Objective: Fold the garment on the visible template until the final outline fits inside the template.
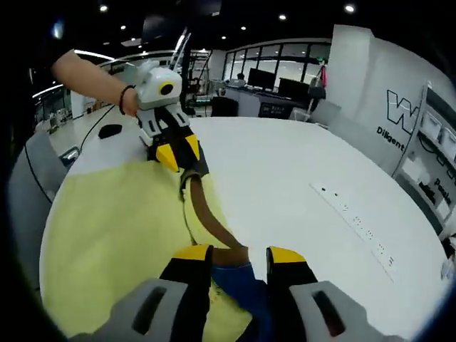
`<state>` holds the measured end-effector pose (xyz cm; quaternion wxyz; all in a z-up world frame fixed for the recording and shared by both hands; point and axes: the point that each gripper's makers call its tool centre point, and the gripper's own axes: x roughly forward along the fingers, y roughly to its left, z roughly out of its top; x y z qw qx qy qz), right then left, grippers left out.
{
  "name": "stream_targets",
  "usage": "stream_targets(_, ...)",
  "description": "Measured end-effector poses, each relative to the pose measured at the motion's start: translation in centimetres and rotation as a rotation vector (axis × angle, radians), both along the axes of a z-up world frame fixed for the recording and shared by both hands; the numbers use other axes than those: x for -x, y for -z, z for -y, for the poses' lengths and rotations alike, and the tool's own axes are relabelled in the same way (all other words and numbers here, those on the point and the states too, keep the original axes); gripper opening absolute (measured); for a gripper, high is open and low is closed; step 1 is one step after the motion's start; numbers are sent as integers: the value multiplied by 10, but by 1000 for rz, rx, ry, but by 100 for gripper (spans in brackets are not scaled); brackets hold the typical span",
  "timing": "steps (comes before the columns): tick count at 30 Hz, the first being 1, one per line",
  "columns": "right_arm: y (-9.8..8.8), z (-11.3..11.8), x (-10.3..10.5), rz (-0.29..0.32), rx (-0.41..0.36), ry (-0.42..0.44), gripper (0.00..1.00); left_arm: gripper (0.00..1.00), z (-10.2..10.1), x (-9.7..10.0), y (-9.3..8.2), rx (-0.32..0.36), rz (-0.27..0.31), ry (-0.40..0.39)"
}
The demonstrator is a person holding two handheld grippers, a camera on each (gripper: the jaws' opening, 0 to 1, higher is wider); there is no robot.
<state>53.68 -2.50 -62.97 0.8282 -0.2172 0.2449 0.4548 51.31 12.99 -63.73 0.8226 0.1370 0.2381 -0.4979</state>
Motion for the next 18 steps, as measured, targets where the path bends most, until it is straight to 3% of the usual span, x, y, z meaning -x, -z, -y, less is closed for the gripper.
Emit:
stream_targets(8, 25, 5, -6, -116, 7, 17, 22, 19, 13, 5, 7, 1, -17, 29)
stream_targets(11, 26, 6, -7, -123, 12, 14, 21, 17, 15, 5, 9, -1, -20, 30)
stream_targets(13, 30, 6, -6, -172, 0, 13, 20, 10, 16, 6, 10, 3, -20, 32)
stream_targets(18, 39, 1, 4, -246, -4, -40, 16, 7, 21, 11, 11, 15, -20, 61)
